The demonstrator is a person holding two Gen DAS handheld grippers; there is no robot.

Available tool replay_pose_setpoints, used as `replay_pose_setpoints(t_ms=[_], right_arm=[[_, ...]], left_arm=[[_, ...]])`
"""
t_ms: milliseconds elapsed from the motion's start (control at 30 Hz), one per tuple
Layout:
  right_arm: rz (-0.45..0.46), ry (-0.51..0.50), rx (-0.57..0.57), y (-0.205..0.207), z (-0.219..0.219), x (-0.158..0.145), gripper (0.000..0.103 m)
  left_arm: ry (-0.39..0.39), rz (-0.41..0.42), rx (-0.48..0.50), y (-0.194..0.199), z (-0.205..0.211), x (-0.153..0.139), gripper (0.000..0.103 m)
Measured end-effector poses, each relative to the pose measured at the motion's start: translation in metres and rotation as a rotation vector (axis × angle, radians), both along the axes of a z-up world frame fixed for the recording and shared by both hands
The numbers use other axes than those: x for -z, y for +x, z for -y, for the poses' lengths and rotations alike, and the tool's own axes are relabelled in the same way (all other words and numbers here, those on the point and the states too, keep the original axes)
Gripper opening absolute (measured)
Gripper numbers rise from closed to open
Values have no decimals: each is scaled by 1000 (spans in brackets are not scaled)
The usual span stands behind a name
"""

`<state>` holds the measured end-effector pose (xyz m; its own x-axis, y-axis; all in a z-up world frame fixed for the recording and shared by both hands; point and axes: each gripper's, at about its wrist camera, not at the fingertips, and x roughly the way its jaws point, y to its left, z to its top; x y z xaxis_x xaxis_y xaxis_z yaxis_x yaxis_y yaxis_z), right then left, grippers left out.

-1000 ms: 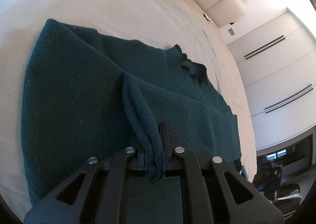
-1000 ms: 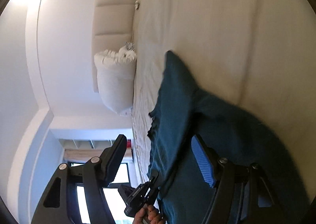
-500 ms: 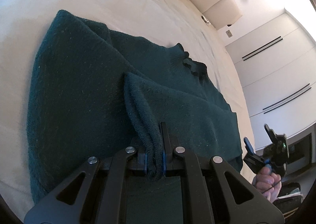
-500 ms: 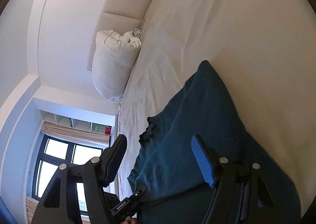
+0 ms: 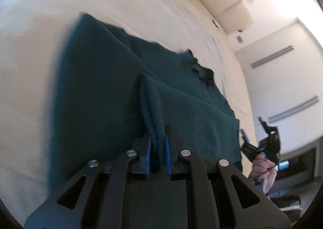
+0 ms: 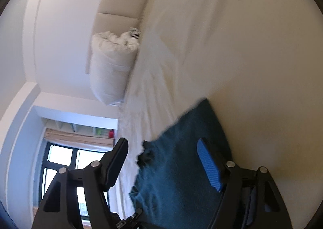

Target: Fold small clothes

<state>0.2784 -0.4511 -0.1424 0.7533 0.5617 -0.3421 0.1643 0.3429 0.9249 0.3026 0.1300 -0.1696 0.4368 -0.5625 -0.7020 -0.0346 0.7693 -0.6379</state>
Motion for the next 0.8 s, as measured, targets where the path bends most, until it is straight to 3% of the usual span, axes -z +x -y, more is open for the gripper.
replay_pose_setpoints(t_ms=[133,200,233,367,467,567,633,800], right_arm=[[-20,-26,-109,24,-7,8,75],[-84,-37,-138,26,-11,23,74],[-60,-47,-144,19,-12,24,72],[-22,-45,-175,-16,-15,22,72],[-28,-124,-223,-46,-22,19,72],[-11,-160,-232,-71,-21,19,72],[-21,-112,-197,-87,-13,22,68],[-8,-183,-143,-142,-2,-15,74]], left_arm=[[114,97,-78,-12,-3,-31,12],[168,181,-47,-14,12,-46,12],[183,204,2,-11,25,-45,12],[216,126,115,6,52,-7,12],[207,200,134,-1,47,1,12],[183,192,131,-7,33,-3,12],[198,185,124,-16,25,-9,12],[215,182,73,-74,-9,-36,12]])
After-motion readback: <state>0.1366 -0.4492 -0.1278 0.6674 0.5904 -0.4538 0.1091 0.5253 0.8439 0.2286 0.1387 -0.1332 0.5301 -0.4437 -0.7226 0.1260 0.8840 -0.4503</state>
